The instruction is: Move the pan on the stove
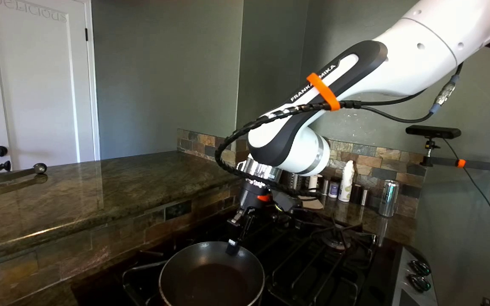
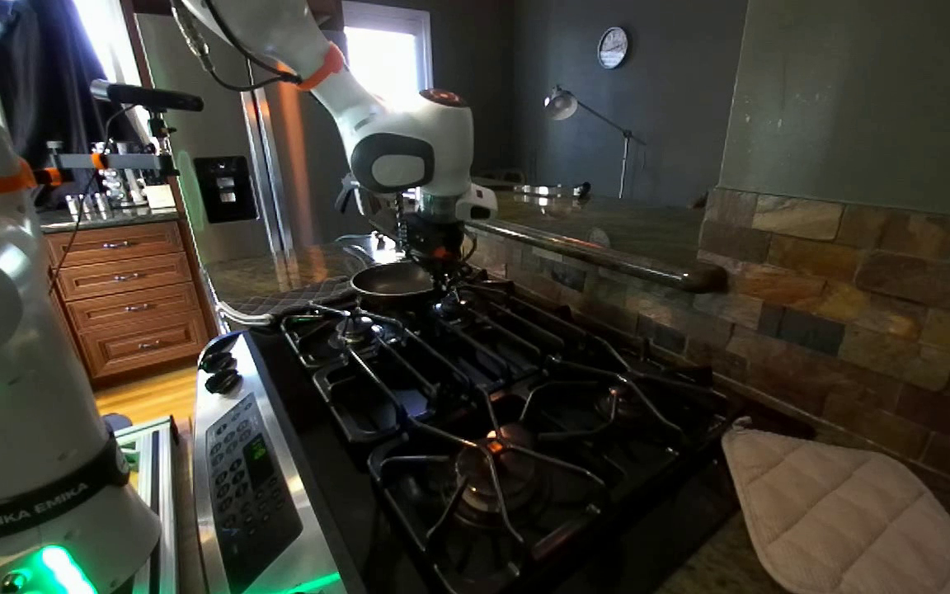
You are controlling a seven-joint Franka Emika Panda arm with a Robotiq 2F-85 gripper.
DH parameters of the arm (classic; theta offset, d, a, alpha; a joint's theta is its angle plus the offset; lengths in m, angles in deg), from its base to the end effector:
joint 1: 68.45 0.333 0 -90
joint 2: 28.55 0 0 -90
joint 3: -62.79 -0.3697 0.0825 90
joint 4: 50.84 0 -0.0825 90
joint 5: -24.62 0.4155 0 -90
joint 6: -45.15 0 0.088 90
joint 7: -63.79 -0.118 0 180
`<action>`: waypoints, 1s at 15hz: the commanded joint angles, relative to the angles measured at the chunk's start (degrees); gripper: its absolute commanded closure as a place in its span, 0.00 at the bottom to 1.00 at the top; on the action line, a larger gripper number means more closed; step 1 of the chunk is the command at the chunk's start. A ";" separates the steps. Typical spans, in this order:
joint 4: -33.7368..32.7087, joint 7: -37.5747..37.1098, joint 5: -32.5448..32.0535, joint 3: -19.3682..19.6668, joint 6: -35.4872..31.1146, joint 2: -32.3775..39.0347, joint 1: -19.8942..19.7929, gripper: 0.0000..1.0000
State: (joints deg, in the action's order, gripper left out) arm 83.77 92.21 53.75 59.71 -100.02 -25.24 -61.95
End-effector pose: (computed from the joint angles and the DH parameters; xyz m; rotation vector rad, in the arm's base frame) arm 0.5379 0.0883 0.3379 -2.8141 -0.3688 -0.2475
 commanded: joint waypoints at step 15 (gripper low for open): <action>-5.82 -15.12 -8.72 -1.09 -3.53 5.61 -1.80 0.98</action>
State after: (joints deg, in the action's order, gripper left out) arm 79.29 80.27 47.21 59.62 -101.49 -22.07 -63.08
